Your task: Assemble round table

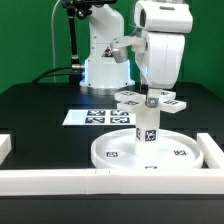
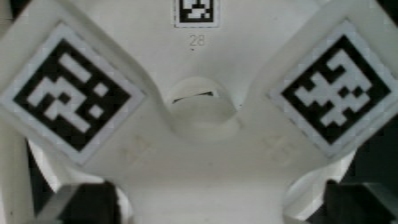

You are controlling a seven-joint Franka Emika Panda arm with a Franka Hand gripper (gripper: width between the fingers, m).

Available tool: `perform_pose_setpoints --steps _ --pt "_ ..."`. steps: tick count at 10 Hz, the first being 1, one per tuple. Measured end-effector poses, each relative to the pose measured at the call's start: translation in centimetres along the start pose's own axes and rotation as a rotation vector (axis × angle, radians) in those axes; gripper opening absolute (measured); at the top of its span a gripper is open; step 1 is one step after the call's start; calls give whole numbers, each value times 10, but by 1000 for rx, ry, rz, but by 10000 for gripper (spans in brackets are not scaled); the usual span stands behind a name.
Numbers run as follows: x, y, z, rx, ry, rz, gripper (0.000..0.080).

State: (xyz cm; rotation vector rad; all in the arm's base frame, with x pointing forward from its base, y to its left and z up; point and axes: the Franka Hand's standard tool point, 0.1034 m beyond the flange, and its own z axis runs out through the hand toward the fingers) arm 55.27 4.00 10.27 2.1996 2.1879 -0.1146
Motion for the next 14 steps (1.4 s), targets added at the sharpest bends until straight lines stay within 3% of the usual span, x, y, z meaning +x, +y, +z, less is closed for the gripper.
perform_pose_setpoints --steps 1,4,5,7,9,14 --pt "-1 0 0 0 0 2 439" --pt "-1 0 0 0 0 36 439" --pt "-1 -1 0 11 6 169 439" --pt "-4 -3 0 59 8 435 439" --pt "-5 -3 1 81 30 649 440" --pt "-6 -3 0 95 36 1063 440"
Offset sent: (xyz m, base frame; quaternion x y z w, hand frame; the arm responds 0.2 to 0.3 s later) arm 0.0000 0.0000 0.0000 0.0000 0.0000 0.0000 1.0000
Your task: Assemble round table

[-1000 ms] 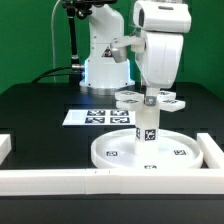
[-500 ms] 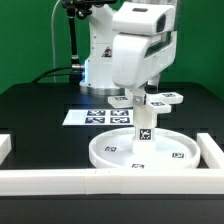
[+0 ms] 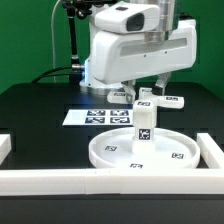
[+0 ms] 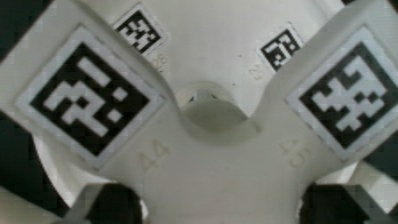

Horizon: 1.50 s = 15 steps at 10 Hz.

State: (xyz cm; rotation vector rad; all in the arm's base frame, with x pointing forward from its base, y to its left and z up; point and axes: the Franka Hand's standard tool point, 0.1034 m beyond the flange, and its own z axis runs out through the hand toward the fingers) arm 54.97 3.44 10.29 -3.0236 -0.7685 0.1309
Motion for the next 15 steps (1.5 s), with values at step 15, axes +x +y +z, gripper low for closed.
perform_pose_setpoints --steps 15 --pt "5 -1 0 141 119 1401 442"
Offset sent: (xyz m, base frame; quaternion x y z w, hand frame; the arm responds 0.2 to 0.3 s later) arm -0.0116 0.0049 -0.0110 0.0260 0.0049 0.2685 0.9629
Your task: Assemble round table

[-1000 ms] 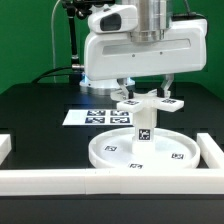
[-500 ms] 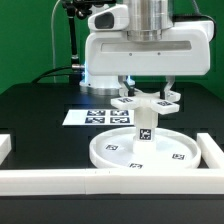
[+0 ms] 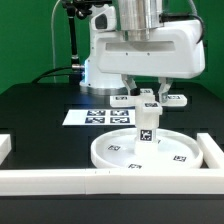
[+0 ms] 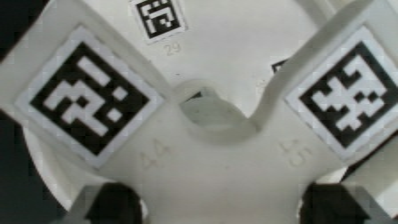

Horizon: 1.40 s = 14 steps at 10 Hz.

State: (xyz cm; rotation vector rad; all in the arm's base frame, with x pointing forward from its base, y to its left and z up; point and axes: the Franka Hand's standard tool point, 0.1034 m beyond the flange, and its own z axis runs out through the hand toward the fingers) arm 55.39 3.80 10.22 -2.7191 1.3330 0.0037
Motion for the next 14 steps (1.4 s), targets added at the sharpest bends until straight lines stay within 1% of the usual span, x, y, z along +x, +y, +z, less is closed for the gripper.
perform_pose_setpoints --steps 1,2,6,7,10,12,13,14 --pt "0 0 0 15 5 136 442" --pt "1 -1 0 21 0 219 442" --pt "1 -1 0 24 -2 419 442" --pt "1 -2 0 32 -4 483 442" --pt "4 -4 0 102 -17 828 442" --pt "4 -5 -1 109 -16 908 442" --pt "4 -5 0 107 -16 888 442" --pt "3 -5 -1 103 -18 862 551"
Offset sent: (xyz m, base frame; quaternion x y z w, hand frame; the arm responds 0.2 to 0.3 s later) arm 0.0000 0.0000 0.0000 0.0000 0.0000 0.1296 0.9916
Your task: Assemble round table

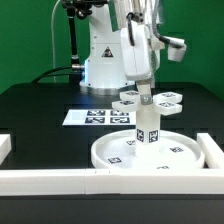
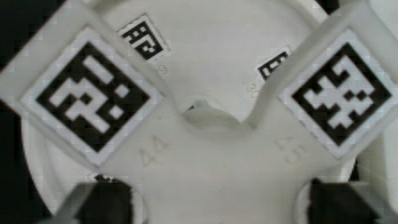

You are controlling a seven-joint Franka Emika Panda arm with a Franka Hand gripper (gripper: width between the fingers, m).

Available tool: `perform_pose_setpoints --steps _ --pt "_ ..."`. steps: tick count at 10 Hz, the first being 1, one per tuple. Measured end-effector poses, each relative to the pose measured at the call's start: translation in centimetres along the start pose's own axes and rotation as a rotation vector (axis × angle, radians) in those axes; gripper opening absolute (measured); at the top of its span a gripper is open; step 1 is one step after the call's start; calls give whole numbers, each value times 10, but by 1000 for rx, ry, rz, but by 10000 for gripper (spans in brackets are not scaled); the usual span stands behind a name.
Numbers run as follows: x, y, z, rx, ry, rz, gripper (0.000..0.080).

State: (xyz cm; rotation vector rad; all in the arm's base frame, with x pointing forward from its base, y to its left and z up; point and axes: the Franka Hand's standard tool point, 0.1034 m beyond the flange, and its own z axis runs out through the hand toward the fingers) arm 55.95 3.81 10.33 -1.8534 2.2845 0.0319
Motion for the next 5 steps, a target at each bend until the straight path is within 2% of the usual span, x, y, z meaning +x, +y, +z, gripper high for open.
perform_pose_setpoints --steps 1,3,5 --pt "0 -1 -9 -7 -10 -47 620" --pt "-4 -6 -34 1 -36 -77 640" --pt "-4 -4 -29 -4 -32 -82 649"
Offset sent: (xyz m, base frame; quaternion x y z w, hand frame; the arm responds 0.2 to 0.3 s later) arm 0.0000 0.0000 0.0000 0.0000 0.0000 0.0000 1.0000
